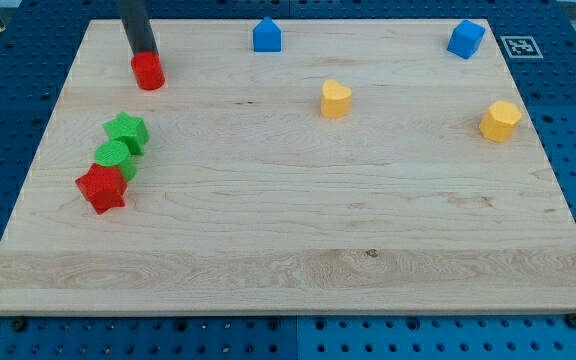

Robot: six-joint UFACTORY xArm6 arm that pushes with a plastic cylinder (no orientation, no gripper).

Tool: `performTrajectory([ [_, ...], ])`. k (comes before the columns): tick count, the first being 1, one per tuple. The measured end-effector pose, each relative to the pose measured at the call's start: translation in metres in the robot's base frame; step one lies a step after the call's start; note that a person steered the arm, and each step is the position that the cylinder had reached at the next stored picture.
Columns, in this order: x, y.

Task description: Push the red circle above the green star

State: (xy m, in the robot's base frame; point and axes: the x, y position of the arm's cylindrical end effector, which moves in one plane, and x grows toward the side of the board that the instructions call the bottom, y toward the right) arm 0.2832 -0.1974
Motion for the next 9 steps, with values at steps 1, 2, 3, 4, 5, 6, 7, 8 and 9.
performTrajectory([
  [1, 0.018, 0.007],
  [2, 0.037, 0.013],
  [3, 0.051, 0.027],
  [4, 0.055, 0.030],
  [5, 0.057, 0.050],
  [6, 0.062, 0.052],
  [7, 0.085, 0.063],
  [8, 0.088, 0.062],
  [9, 0.088, 0.036],
])
